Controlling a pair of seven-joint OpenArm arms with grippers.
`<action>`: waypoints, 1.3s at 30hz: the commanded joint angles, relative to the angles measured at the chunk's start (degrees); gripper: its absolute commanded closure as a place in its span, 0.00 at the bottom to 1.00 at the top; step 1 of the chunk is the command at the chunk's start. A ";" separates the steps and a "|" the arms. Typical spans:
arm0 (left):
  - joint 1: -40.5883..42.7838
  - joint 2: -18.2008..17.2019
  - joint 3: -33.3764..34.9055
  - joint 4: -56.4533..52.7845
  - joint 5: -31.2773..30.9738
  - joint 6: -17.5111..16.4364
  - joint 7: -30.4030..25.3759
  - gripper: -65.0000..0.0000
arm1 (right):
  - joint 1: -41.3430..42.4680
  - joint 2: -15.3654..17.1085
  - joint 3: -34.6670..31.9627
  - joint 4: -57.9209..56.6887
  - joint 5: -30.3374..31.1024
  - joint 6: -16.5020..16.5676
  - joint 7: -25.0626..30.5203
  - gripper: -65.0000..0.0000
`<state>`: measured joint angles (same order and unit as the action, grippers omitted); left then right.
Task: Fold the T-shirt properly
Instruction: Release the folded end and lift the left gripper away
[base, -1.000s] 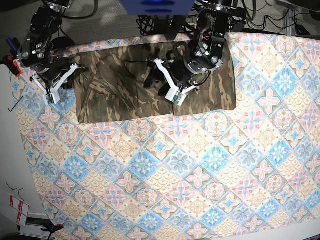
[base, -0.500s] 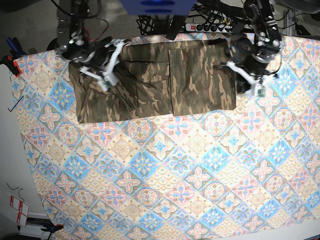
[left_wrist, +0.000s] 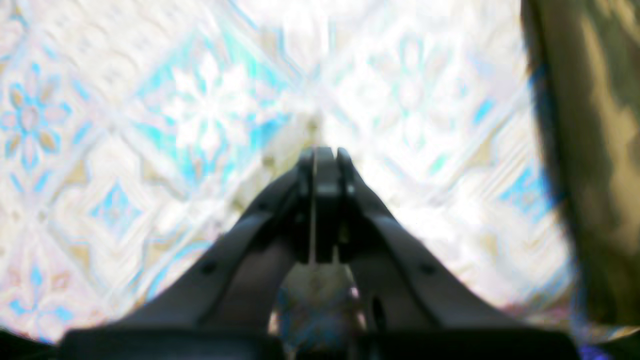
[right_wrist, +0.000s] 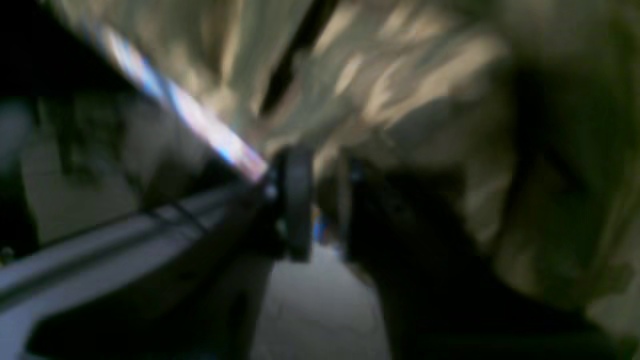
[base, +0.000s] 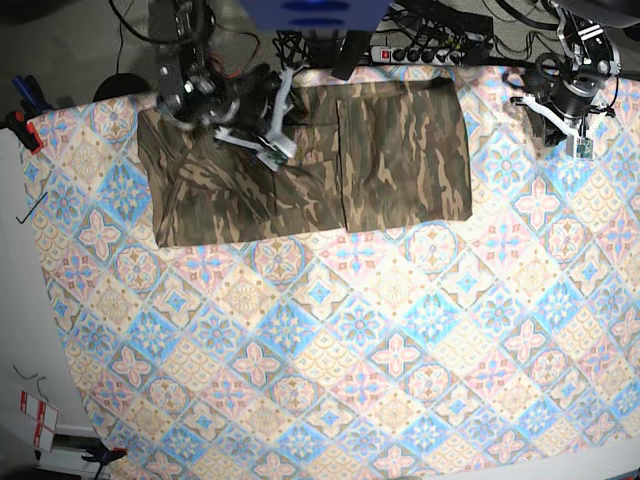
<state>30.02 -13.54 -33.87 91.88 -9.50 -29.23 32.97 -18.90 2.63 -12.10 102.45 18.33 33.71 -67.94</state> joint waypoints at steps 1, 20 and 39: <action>0.00 -0.92 -0.55 0.74 -0.22 0.27 -1.37 1.00 | 2.06 1.01 0.45 0.53 2.11 -0.18 0.47 0.80; 1.14 2.77 2.44 5.66 -0.48 -1.23 -1.19 1.00 | 8.13 9.10 -5.00 -0.87 20.49 -6.51 -1.73 0.72; 1.41 6.73 30.48 16.92 10.07 1.59 6.11 1.00 | 0.13 9.10 17.06 4.67 9.76 -6.59 -1.29 1.00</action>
<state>30.96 -6.66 -3.11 108.20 0.34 -27.44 39.42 -18.85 11.44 4.84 106.08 27.03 26.87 -69.71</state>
